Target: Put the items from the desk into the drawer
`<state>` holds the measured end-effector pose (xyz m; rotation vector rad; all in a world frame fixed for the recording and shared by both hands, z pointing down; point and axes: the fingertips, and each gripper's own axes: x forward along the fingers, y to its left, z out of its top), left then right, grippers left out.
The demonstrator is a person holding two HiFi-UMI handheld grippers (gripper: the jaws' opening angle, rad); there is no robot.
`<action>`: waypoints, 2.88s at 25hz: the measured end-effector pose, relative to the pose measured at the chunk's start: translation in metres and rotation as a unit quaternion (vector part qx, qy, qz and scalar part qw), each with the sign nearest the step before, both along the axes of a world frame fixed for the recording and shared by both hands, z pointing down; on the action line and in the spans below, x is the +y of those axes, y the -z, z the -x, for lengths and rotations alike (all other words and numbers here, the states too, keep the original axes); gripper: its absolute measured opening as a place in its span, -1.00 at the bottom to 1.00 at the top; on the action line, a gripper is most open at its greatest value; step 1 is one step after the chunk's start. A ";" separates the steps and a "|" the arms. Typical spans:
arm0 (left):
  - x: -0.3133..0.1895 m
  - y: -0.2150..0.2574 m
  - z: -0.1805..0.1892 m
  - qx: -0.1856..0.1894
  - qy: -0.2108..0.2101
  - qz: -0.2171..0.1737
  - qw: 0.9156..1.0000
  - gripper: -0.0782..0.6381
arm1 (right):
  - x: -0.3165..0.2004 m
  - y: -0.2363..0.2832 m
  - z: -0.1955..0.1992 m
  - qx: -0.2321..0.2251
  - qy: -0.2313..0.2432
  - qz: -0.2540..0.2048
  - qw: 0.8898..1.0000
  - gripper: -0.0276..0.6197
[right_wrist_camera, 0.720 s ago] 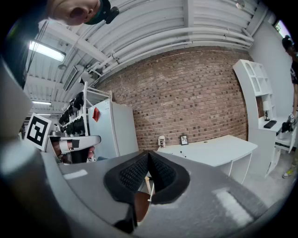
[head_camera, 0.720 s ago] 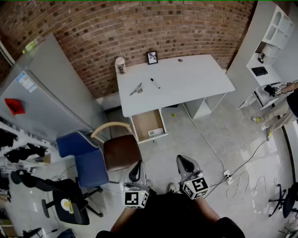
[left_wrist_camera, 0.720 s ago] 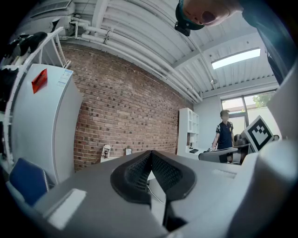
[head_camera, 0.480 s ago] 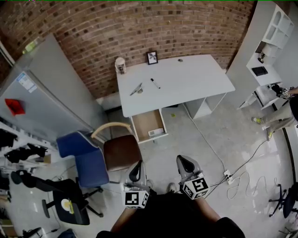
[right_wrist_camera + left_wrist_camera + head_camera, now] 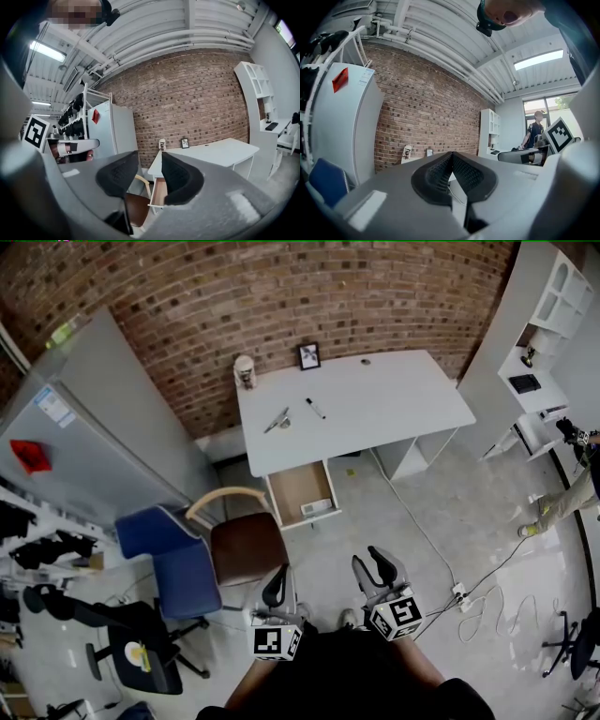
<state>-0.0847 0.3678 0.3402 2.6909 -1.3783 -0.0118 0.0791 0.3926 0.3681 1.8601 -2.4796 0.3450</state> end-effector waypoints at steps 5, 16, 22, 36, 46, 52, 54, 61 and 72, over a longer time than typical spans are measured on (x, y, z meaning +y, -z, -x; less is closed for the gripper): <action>-0.003 -0.005 0.007 0.004 -0.002 -0.001 1.000 -0.73 | -0.003 -0.001 0.008 0.005 0.004 0.002 1.000 -0.42; -0.021 0.002 0.040 0.010 -0.015 0.000 1.000 -0.73 | -0.018 0.004 0.040 0.007 -0.015 0.001 1.000 -0.42; -0.029 -0.003 0.061 0.014 -0.033 0.001 0.999 -0.73 | -0.026 0.004 0.062 0.009 -0.028 -0.001 1.000 -0.42; -0.079 -0.012 0.046 0.011 -0.026 0.005 1.000 -0.73 | -0.084 -0.009 0.051 0.005 -0.016 0.003 1.000 -0.43; -0.152 -0.006 -0.013 0.008 0.008 0.013 1.000 -0.73 | -0.164 -0.007 -0.010 0.006 0.015 0.010 1.000 -0.44; -0.187 0.002 -0.056 0.007 0.026 0.013 1.000 -0.73 | -0.205 -0.007 -0.051 0.010 0.033 0.015 0.999 -0.45; -0.197 0.004 -0.069 0.005 0.036 0.015 0.999 -0.73 | -0.217 -0.009 -0.063 0.010 0.042 0.019 0.999 -0.45; -0.222 0.012 -0.098 -0.002 0.066 0.011 0.998 -0.73 | -0.252 -0.016 -0.095 0.003 0.066 0.027 0.997 -0.46; -0.251 0.013 -0.112 -0.004 0.072 0.015 0.997 -0.73 | -0.297 -0.025 -0.103 0.003 0.082 0.036 0.996 -0.46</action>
